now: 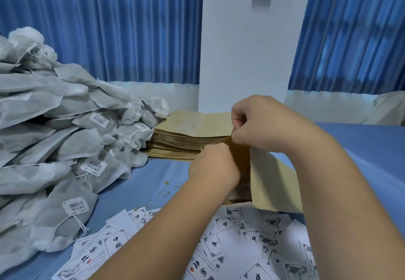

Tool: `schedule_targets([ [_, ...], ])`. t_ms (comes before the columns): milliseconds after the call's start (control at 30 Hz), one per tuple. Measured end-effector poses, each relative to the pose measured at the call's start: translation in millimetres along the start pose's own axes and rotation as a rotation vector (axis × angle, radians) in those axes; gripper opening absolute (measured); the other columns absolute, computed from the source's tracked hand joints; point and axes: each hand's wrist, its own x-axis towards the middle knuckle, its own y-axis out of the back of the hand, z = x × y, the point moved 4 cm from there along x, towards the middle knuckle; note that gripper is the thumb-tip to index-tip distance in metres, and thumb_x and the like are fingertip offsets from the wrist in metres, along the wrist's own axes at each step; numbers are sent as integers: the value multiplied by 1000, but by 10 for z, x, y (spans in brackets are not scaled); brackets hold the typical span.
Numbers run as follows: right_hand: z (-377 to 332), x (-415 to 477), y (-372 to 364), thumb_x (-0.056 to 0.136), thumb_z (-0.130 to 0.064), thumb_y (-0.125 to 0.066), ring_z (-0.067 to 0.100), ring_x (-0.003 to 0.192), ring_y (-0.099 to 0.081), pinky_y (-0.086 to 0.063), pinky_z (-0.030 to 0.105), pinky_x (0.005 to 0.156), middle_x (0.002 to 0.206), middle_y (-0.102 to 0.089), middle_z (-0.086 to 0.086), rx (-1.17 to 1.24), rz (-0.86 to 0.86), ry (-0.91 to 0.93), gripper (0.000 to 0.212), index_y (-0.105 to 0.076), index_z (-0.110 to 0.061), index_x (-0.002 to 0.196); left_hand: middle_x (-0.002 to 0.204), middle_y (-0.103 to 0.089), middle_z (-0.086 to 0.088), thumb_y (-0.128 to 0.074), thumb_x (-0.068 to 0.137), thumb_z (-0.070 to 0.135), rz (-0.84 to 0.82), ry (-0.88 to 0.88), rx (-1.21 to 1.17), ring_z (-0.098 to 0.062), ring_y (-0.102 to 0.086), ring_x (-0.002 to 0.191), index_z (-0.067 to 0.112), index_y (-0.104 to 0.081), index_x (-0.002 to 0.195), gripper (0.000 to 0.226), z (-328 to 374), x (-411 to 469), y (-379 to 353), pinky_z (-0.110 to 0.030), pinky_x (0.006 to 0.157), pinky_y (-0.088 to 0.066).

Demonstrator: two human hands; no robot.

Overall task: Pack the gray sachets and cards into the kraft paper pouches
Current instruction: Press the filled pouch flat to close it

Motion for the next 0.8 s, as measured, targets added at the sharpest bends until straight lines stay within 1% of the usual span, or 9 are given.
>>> schedule_targets([
  [100, -9, -9, -14, 69, -6, -56, 27, 80, -64, -41, 28, 56, 80, -66, 7, -17, -6, -2, 17, -48, -17, 59, 108, -61, -11, -48, 88, 16, -41, -72, 28, -31, -58, 101, 13, -61, 103, 20, 69, -14, 3, -32, 69, -42],
  [167, -19, -25, -14, 69, -7, -57, 26, 71, -59, -40, 28, 55, 73, -61, 3, -30, -9, -7, 17, -48, -17, 59, 96, -61, -10, -48, 87, 16, -12, -146, 58, -31, -59, 94, 16, -61, 96, 15, 61, -69, 44, -31, 64, -42],
  [233, -21, -44, -2, 69, -7, -56, 21, 64, -51, -38, 27, 53, 69, -56, 0, -63, 5, -10, 18, -47, -18, 59, 82, -59, -4, -48, 86, 22, 92, -206, 24, -29, -59, 83, 20, -58, 87, 10, -16, -153, 120, -31, 61, -44],
  [333, 0, -61, 45, 70, -4, -54, 20, 68, -55, -37, 25, 51, 72, -57, -1, -108, 39, -9, 20, -46, -19, 59, 76, -58, 7, -56, 89, 35, 336, -268, -132, -20, -58, 78, 26, -53, 84, 10, -194, -271, 261, -35, 66, -49],
  [433, 37, -100, 117, 71, -4, -54, 15, 61, -48, -32, 24, 48, 68, -52, -4, -118, 75, -19, 23, -46, -20, 58, 95, -52, 9, -67, 84, 35, 462, -307, -245, -14, -54, 89, 30, -51, 97, 21, -342, -299, 322, -34, 77, -47],
  [500, 65, -182, 136, 71, -5, -55, 13, 61, -46, -33, 26, 49, 67, -50, -5, -117, 109, -6, 22, -46, -21, 59, 112, -49, 3, -71, 81, 33, 435, -355, -199, -17, -50, 106, 25, -53, 120, 44, -381, -273, 282, -34, 91, -44],
  [567, 105, -338, 120, 71, -8, -55, 12, 62, -46, -39, 29, 52, 65, -51, -6, -98, 164, 25, 18, -46, -21, 61, 119, -48, 2, -73, 80, 32, 356, -427, -148, -19, -49, 114, 25, -49, 132, 57, -363, -274, 198, -40, 98, -41],
  [700, 267, -795, 78, 77, -20, -61, 10, 71, -51, -48, 36, 64, 72, -55, -8, -72, 250, 102, 14, -49, -23, 71, 112, -51, 11, -66, 84, 38, 201, -584, 25, -14, -46, 112, 39, -49, 132, 51, -215, -391, -22, -34, 93, -32],
  [800, 433, -1190, -2, 80, -33, -63, 3, 88, -48, -41, 22, 75, 93, -51, -18, -73, 234, 120, 17, -51, -30, 92, 99, -51, 8, -58, 83, 20, 137, -659, 66, -19, -49, 103, 36, -57, 126, 46, -138, -512, -147, -33, 86, -34],
])
